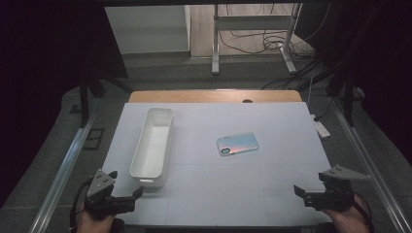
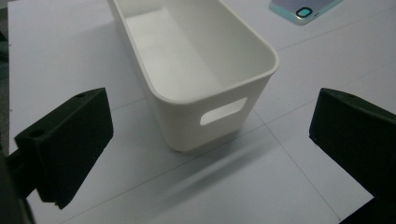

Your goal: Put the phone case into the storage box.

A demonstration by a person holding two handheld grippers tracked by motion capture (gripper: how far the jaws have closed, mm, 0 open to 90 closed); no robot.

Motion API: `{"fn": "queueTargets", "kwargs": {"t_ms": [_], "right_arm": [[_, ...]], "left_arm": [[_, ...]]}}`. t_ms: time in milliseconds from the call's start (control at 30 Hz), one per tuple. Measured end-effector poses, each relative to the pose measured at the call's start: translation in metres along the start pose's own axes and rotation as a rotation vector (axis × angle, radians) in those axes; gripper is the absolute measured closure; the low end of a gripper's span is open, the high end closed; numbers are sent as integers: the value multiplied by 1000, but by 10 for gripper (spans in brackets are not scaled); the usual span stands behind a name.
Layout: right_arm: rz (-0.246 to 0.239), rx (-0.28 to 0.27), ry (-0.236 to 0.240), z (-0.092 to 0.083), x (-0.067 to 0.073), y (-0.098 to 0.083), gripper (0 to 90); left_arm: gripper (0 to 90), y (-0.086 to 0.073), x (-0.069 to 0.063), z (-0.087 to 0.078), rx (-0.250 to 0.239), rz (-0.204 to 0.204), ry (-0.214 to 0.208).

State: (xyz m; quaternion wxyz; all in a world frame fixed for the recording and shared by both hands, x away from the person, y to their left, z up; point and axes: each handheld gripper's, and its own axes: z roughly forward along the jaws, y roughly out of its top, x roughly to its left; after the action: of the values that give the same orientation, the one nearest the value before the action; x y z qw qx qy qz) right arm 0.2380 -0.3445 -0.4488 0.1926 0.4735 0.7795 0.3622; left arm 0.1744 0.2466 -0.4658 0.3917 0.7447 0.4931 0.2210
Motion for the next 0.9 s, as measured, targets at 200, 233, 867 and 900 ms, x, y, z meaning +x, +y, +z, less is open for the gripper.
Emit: {"fn": "queueTargets", "kwargs": {"t_ms": [200,233,867,900], "right_arm": [[-5,10,-2,1,1,0,0],[-4,9,0,1,1,0,0],[-2,22,19,2,0,1,0],[0,20,22,2,0,1,0]], "left_arm": [[4,0,-1,0,7,14,-3],[4,0,-2,1,8,16,-2],[12,0,-2,1,5,20,-10],[12,0,-2,1,4,21,-10]]}}
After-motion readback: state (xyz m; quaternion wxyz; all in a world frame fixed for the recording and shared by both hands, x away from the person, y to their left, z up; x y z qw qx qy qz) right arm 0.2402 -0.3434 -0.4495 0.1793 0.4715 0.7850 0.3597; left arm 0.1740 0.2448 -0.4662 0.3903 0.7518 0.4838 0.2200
